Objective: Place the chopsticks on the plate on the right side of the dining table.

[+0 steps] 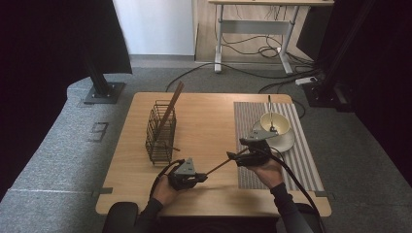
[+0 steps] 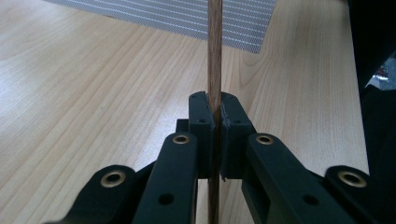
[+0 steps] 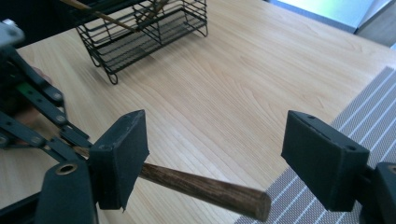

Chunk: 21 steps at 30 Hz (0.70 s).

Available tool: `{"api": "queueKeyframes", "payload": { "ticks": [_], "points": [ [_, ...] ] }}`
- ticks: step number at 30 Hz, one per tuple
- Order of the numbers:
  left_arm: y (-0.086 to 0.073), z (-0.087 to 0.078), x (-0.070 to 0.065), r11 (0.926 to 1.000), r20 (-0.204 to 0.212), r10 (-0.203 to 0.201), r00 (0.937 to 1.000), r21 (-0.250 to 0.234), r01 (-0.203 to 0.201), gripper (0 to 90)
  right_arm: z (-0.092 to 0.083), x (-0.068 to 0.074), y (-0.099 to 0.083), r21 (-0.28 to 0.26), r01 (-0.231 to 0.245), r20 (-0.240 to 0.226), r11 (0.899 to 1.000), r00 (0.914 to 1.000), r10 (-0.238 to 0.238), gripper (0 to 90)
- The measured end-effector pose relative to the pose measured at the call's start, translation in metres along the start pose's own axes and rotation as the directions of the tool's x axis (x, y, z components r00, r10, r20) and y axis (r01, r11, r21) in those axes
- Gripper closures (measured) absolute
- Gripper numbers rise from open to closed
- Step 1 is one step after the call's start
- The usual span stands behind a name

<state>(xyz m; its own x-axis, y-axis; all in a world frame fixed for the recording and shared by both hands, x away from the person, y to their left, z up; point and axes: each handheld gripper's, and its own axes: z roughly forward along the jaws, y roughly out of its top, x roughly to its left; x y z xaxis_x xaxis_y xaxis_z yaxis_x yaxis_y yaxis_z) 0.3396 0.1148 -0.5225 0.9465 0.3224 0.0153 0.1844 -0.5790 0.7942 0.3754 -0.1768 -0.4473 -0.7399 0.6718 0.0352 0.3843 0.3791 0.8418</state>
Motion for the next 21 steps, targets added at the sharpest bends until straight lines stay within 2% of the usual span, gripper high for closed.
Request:
{"api": "queueKeyframes", "payload": {
  "ticks": [5,10,14,18,21],
  "points": [
    [-0.001,-0.001,0.001,1.0000,-0.017,0.005,0.9998,0.001,-0.005,84.8,0.009,-0.009,-0.008,0.054,0.012,0.013,0.998,0.9998,-0.013,20.5],
    [-0.001,-0.002,0.000,0.9998,-0.020,0.017,0.9997,0.008,-0.016,84.6,0.020,-0.016,-0.017,0.101,-0.003,0.036,0.995,0.9993,0.000,20.7],
    [-0.002,0.001,0.000,0.9989,-0.013,0.028,0.9995,0.037,-0.027,84.8,0.019,-0.017,-0.017,0.101,0.008,0.038,0.995,0.9992,-0.011,20.8],
    [-0.003,0.002,0.001,0.9971,-0.010,0.031,0.9995,0.069,-0.030,84.9,0.013,-0.012,-0.013,0.077,0.032,-0.004,0.997,0.9995,-0.032,18.1],
    [-0.004,0.001,0.003,0.9961,-0.005,0.026,0.9996,0.085,-0.026,84.8,0.013,-0.008,-0.011,0.087,0.056,-0.026,0.995,0.9982,-0.054,16.7]
  ]
}}
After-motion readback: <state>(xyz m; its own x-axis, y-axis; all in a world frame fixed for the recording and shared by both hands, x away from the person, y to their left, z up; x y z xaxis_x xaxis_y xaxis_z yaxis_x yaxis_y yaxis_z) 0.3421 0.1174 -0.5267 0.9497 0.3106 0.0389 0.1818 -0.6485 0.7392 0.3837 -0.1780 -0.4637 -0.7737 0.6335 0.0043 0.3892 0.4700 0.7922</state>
